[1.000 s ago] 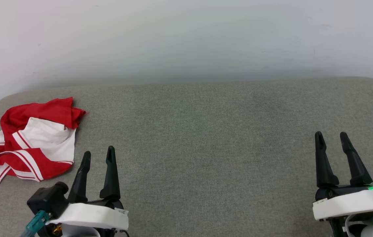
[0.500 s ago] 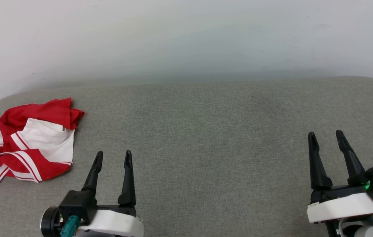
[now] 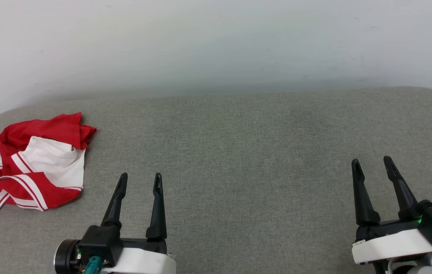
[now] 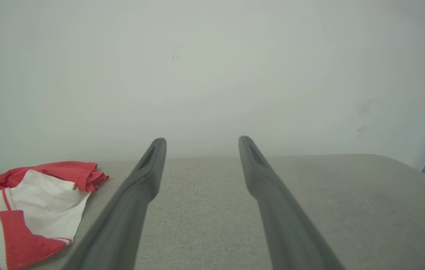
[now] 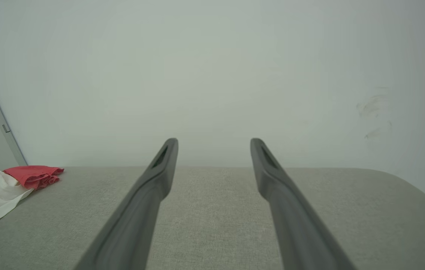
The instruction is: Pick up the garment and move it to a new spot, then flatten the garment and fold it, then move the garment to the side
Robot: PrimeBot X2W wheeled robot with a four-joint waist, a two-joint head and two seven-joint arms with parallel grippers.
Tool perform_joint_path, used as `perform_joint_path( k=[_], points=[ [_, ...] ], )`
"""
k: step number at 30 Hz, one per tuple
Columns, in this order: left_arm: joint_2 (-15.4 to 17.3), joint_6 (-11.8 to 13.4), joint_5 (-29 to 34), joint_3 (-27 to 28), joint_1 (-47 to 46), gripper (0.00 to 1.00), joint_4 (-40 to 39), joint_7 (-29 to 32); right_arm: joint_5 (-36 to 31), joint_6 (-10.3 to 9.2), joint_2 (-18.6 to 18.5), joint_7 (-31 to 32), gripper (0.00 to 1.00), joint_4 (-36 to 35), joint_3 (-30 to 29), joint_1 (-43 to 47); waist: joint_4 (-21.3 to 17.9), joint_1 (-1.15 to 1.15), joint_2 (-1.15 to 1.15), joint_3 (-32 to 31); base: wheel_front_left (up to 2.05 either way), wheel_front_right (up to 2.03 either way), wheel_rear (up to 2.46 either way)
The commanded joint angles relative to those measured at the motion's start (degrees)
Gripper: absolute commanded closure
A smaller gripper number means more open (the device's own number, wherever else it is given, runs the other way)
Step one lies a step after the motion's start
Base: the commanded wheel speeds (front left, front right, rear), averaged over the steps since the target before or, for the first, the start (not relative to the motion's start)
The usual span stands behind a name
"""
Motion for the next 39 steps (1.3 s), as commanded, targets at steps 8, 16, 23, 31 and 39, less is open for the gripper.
perform_joint_path(
  k=[8, 16, 23, 31, 39],
  points=[
    [-6.0, -11.5, -1.1, 9.9, 3.7, 0.00, 2.0, -1.3, 0.9, 0.00, 0.0, -1.2, 0.00, 1.9, -0.9, 0.2, 0.0, 0.00, 0.00, 0.1, 0.00, 0.00, 0.00],
    [-9.3, -20.9, 2.2, 15.4, 5.3, 0.00, 5.8, -2.2, -2.3, 0.00, 0.0, -2.1, 0.00, 2.6, -0.7, 0.6, -0.1, 0.00, 0.00, -0.2, 0.00, 0.00, 0.00],
    [-9.7, -22.6, 5.5, 16.1, 5.6, 0.00, 6.6, -2.9, -5.7, 0.00, 0.0, -2.8, 0.00, 2.4, -0.3, 0.9, -0.2, 0.00, 0.00, -0.1, 0.00, 0.00, 0.00],
    [-9.8, -23.0, 6.2, 15.5, 5.4, 0.00, 7.4, -3.2, -6.3, 0.00, 0.0, -3.1, 0.00, 2.1, -0.2, 1.2, 0.2, 0.00, 0.00, -0.2, 0.00, 0.00, 0.00],
    [-9.8, -23.3, 6.7, 16.2, 5.6, 0.00, 8.0, -3.2, -4.9, 0.00, 0.0, -3.1, 0.00, 2.0, 1.1, 2.0, 4.5, 0.00, 0.00, -0.7, 0.00, 0.00, 0.00]
  ],
)
